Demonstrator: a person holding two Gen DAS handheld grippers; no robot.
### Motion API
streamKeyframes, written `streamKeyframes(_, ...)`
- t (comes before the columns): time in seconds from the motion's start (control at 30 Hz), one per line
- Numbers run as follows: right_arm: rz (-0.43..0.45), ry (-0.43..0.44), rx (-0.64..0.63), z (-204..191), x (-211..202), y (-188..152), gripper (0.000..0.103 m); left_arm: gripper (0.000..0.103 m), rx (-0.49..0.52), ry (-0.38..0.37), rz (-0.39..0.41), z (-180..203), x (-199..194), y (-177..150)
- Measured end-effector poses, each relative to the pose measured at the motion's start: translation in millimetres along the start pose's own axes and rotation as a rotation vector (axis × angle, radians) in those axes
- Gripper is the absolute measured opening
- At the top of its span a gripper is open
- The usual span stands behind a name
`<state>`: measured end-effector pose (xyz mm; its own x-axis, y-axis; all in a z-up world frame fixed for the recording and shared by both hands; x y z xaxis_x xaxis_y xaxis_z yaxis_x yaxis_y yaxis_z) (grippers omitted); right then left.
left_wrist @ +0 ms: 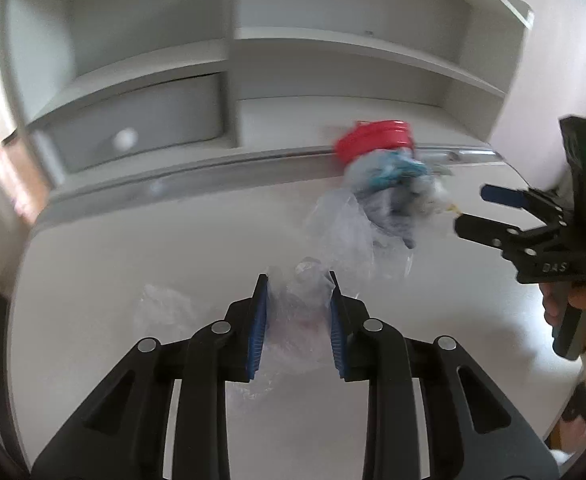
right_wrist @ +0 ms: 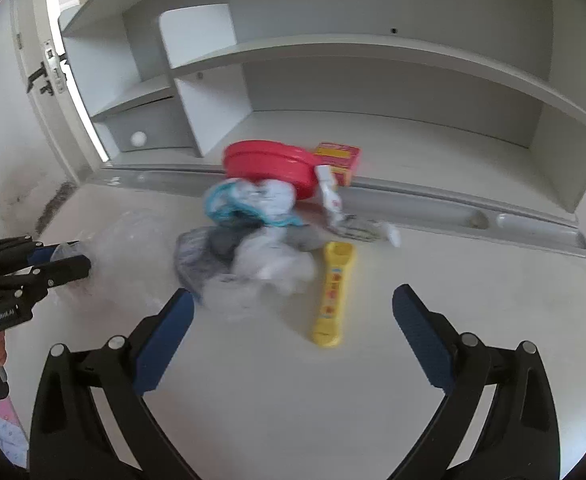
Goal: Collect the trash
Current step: 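Grasp the clear plastic bag with the left tool while the right tool grasps the white plastic bag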
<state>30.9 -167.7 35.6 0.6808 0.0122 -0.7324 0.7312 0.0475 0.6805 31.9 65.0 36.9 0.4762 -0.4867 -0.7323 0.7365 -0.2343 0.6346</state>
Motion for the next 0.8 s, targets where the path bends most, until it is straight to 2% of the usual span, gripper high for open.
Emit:
streamKeyframes(0.07, -0.007, 0.01, -0.012, -7, 2, -2, 0.096, 0.043, -0.02, 0.04, -0.022, -6, 1, -7)
streamKeyframes(0.1, -0.01, 0.014, -0.017, -10, 3, -2, 0.096, 0.058, -0.023, 0.046, -0.031, -6, 2, -7)
streamKeyframes(0.13, -0.013, 0.017, -0.02, -12, 3, -3, 0.096, 0.069, -0.022, 0.051, -0.035, -5, 2, -9)
streamKeyframes(0.23, -0.005, 0.02, -0.022, -16, 1, -4, 0.096, 0.078, 0.002, 0.052, -0.041, 0, 3, -7)
streamKeyframes(0.27, -0.001, 0.013, -0.024, -17, 0, -4, 0.096, 0.079, 0.01, 0.049, -0.039, 1, 3, -5)
streamKeyframes(0.33, -0.006, 0.005, -0.017, -16, -1, -4, 0.096, 0.079, 0.027, 0.032, -0.054, 1, 3, -3)
streamKeyframes(0.4, -0.015, 0.007, -0.008, -15, 1, -2, 0.096, 0.078, 0.051, 0.047, -0.091, -2, 10, -4)
streamKeyframes(0.47, -0.016, 0.005, -0.006, -16, 5, 2, 0.096, 0.074, 0.063, 0.062, -0.119, -3, 19, -5)
streamKeyframes(0.5, -0.017, 0.002, -0.005, -16, 7, 4, 0.094, 0.065, 0.063, 0.064, -0.126, -3, 21, -6)
streamKeyframes(0.6, -0.045, 0.025, 0.003, -18, 15, 11, 0.082, 0.055, 0.067, 0.07, -0.125, -2, 24, -6)
streamKeyframes(0.67, -0.074, 0.045, 0.008, -20, 22, 14, 0.078, 0.05, 0.071, 0.066, -0.117, -1, 25, -5)
streamKeyframes(0.77, -0.088, 0.029, -0.009, -24, 32, 15, 0.069, 0.043, 0.057, 0.035, -0.093, -3, 24, -4)
streamKeyframes(0.8, -0.092, 0.023, -0.016, -24, 36, 15, 0.057, 0.04, 0.055, 0.033, -0.085, -2, 23, -4)
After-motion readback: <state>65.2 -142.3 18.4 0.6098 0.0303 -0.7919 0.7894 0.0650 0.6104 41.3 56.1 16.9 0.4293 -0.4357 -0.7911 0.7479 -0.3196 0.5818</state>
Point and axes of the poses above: each gripper's, at about its wrist camera, not at the fingertips, and x roughly the way its jaws point, z to its right, y to its top, the point moved 2 cm from there along x, roughly the way its jaws point, and after that the axes turned 13 degrees about -y, right-handed, at the moved point
